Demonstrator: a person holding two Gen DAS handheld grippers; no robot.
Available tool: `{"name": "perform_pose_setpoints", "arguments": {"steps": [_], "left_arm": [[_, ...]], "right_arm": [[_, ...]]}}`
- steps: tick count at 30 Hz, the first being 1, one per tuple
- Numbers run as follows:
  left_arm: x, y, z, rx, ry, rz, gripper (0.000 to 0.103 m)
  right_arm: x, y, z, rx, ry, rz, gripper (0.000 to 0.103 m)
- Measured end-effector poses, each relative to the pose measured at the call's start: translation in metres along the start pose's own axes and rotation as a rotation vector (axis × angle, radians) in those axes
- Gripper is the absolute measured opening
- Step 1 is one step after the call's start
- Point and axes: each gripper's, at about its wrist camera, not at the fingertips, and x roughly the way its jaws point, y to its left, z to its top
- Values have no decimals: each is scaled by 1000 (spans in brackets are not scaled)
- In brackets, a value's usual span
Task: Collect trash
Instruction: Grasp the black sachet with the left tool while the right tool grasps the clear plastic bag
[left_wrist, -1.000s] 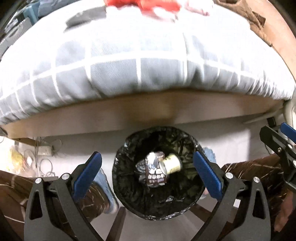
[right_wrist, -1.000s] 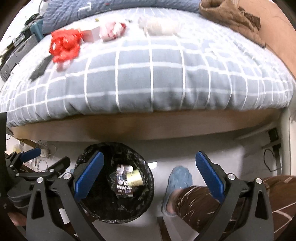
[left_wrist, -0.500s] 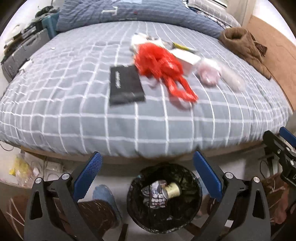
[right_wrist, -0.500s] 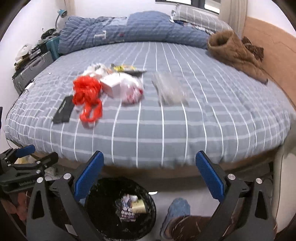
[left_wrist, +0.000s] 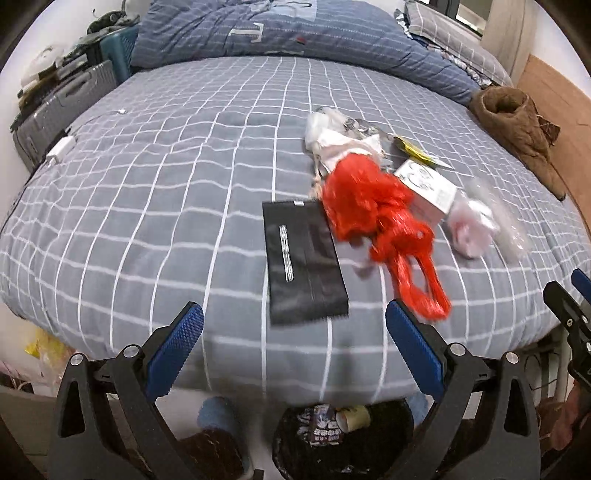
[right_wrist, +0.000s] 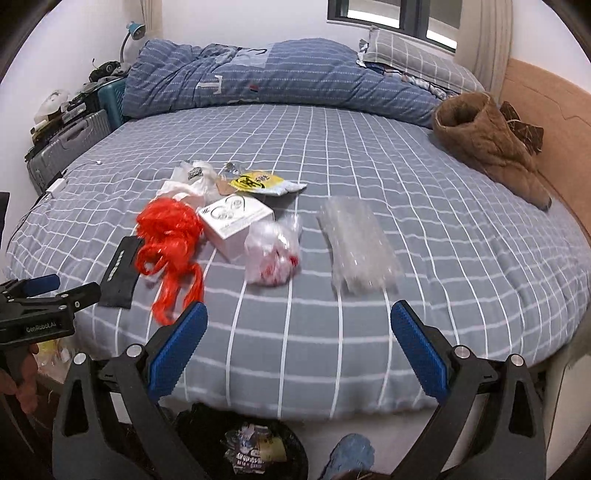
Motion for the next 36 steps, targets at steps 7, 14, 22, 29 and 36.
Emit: {"name": "perform_pose_setpoints", "arguments": {"steps": [7,14,22,29,36], "left_arm": [[32,0,27,4,28,19,97],[61,8,29,-18,56,11,96],[69,9,30,1,53,12,95],[74,3,31,20,65,37,86],[71,2,30,52,68,32,51]], "right_arm": [[41,10,22,-13,13,20,94],[80,20,29,-8,37,36,90],[103,17,30,19,68,28,82],[122,19,30,44,114,44,69],[127,19,28,39,131,39,53]]}}
